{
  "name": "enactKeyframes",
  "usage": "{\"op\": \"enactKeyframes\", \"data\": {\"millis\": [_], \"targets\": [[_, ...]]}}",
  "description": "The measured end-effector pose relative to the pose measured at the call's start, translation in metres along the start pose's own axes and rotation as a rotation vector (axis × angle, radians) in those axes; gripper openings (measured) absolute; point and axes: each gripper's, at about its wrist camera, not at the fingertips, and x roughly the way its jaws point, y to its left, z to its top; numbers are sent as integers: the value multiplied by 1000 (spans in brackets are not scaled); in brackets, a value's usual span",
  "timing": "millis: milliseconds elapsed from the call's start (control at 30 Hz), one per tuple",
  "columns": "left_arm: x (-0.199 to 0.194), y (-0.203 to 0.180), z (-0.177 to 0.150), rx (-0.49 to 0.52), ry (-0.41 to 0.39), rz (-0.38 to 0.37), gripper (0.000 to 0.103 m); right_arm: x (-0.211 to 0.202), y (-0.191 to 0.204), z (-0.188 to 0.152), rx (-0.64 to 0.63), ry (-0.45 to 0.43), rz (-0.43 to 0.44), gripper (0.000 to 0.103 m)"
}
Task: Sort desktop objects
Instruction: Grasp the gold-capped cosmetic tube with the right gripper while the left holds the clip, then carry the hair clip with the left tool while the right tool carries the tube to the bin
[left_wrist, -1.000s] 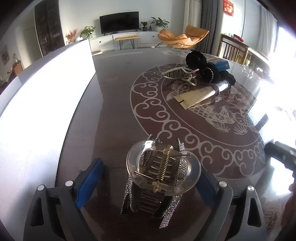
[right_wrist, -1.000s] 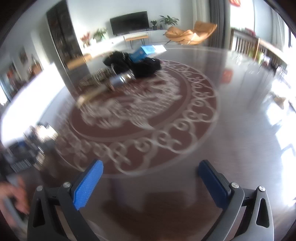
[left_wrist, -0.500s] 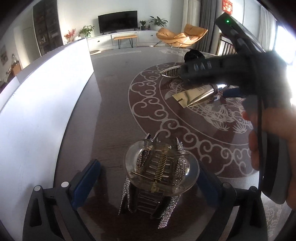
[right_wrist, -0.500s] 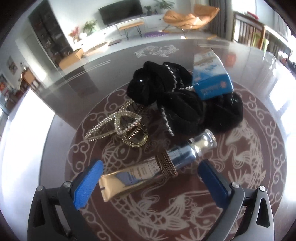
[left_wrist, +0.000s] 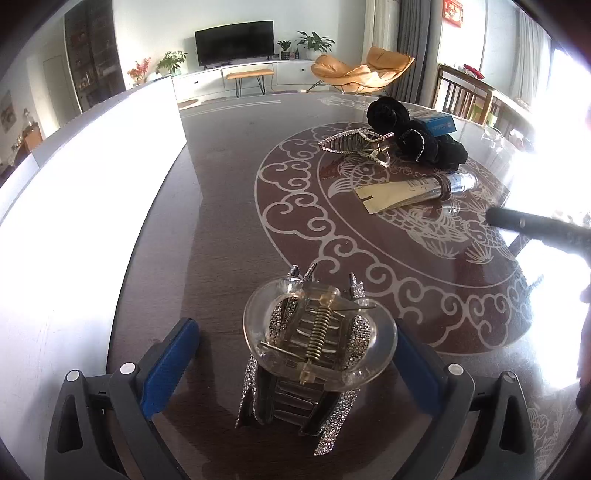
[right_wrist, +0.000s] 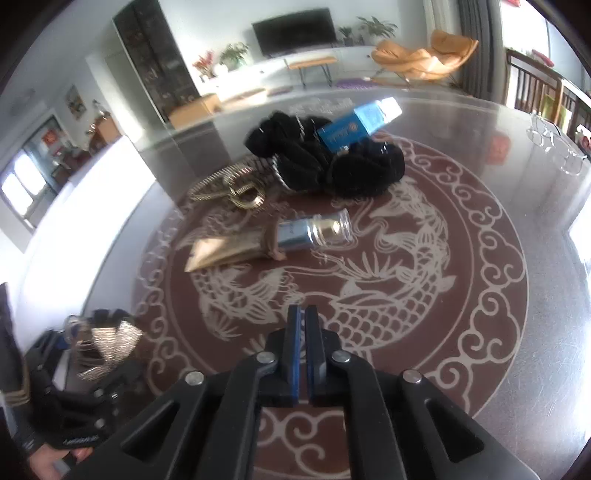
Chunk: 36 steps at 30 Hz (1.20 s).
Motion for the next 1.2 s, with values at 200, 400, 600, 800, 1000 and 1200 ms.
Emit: {"op": "enactKeyframes", "data": {"millis": [200, 400, 600, 800, 1000, 1200], "targets": [[0, 0, 0, 0, 0, -1, 102, 11, 45, 38, -403, -2, 4, 84], [0, 0, 0, 0, -1, 0, 103, 63, 54, 59, -571, 181, 71, 84], [0, 0, 0, 0, -1, -1, 103, 83, 41, 54, -472, 232, 136, 62], [-1, 0, 1, 1, -1, -2, 103, 51, 48, 11, -416, 233, 194, 28], [-2, -1, -2, 14, 5, -10, 103, 28, 39, 4, -383, 203, 158, 63], [-7, 5, -7, 16, 6, -36, 103, 31, 60, -11, -533, 267, 154, 74]]}}
